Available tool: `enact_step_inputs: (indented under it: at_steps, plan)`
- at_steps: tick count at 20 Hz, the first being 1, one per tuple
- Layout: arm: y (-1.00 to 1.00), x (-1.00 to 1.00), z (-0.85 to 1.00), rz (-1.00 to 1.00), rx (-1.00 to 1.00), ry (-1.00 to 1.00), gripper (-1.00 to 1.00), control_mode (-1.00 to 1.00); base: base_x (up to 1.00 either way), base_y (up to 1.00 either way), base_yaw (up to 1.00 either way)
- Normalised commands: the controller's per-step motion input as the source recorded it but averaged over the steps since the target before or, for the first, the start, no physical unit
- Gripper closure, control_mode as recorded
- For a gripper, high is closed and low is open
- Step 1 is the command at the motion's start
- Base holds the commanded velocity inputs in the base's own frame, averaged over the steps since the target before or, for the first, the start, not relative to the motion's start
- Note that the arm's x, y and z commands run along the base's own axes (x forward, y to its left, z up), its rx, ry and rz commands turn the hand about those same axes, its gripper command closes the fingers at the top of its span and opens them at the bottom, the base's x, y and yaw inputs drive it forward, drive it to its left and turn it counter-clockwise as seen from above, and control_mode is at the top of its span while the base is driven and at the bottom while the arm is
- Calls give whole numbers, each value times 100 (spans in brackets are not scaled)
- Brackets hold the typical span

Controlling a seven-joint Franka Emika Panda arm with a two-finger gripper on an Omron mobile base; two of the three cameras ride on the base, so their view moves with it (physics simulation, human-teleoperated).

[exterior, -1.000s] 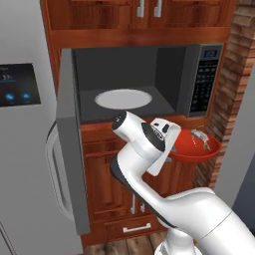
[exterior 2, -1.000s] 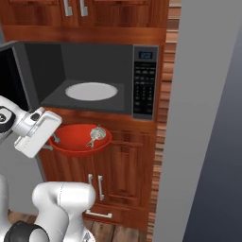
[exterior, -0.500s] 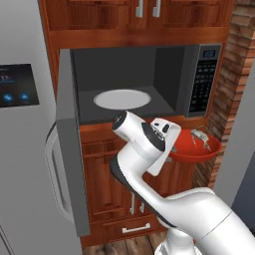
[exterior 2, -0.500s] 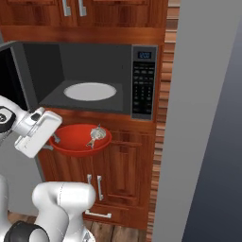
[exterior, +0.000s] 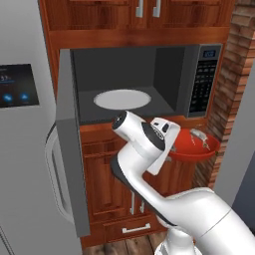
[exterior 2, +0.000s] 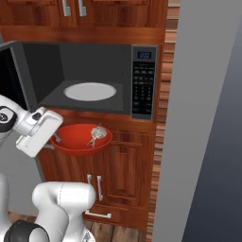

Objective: Remove the apple from the bowl and place it on the small plate. Then place the bowl with only the fish in the microwave, close the door, and press the start button to microwave the fish.

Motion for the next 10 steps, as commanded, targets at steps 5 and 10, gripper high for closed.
enact_step_inputs:
  at_steps: [5,10]
  plan:
    - [-5,88,16,12,0,6,100,-100,0,0,0]
    - [0,100,41,24,0,0,100,-100,0,0,0]
